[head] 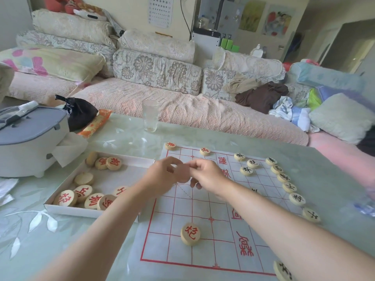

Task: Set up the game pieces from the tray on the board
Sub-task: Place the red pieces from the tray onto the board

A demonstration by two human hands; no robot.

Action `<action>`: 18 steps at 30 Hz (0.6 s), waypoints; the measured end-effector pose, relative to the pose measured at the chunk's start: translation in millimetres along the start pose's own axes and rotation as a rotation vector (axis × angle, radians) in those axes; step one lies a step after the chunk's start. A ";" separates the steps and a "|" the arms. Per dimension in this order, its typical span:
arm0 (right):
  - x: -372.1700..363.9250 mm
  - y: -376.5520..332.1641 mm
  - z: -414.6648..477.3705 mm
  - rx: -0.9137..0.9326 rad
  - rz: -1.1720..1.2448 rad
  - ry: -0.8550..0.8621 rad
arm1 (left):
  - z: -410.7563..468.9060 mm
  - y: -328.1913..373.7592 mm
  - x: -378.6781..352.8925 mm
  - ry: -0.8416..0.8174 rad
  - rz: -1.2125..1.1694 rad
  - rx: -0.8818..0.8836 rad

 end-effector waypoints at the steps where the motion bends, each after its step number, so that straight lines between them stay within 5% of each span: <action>1: 5.8 2.7 -3.3 0.004 0.006 -0.007 | 0.1 1.6 -5.7 -0.010 -0.013 0.001; 9: 39.4 24.4 -25.3 0.061 -0.251 0.066 | 1.0 15.3 -44.3 -0.048 -0.087 0.076; 13: 60.9 42.8 -24.5 0.099 -0.416 0.254 | 5.1 10.9 -38.5 -0.080 0.656 -0.163; 18: 72.4 57.4 -19.7 0.003 -0.645 0.269 | 6.4 -6.6 -28.3 -0.157 0.863 -0.005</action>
Point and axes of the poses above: each hand's wrist, its own z-axis towards the middle knuckle, its own x-axis out of the back of the hand, y = z × x, the point moved 3 cm from there along z, towards the middle knuckle, and after that the axes turned 11 degrees about -x, right-handed, at the moved point
